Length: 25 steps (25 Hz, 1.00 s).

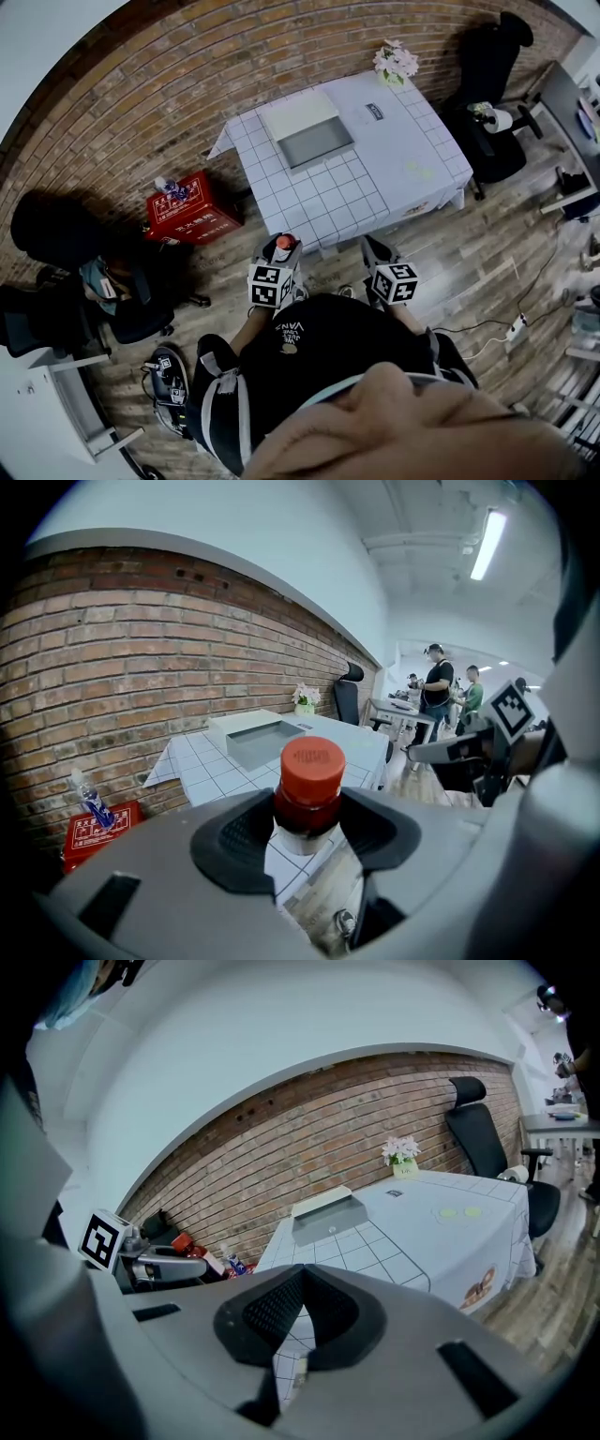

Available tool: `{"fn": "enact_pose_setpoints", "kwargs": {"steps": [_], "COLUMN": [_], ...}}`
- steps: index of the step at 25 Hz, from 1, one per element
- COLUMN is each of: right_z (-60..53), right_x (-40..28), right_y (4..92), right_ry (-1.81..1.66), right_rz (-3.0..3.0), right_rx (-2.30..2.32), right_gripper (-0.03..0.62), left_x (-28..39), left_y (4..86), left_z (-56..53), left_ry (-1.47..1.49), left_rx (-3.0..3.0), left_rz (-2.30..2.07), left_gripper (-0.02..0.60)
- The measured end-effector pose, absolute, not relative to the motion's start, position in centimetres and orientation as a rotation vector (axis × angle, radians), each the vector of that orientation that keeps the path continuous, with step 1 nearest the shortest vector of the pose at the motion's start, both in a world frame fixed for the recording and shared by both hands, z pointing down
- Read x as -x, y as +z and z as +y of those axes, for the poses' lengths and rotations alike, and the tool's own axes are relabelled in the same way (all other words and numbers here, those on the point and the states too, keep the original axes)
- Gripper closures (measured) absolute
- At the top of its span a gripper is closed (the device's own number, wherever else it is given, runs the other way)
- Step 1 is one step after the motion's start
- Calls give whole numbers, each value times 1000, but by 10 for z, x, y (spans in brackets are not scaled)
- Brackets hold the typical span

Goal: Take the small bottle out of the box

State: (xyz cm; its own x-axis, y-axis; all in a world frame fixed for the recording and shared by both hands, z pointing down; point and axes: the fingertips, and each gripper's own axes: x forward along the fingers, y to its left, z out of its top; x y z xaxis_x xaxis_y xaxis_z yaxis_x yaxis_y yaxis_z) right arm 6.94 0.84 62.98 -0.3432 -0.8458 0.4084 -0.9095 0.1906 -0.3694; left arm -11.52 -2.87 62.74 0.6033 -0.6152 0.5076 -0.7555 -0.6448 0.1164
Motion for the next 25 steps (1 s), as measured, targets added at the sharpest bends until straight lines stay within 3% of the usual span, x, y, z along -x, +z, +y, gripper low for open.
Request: {"fn": "enact_pose_setpoints", "kwargs": {"steps": [25], "right_z": [-7], "right_x": [-29], "right_y": [625], "right_ry": [811], "right_rz": [-2275], "right_rx": [-1805], "right_gripper": [592], "left_x": [148], "left_y": [629], "left_z": [-43], "left_ry": [597], "left_rx": [-2560], "left_rz": [-1014], "left_gripper": [357]}}
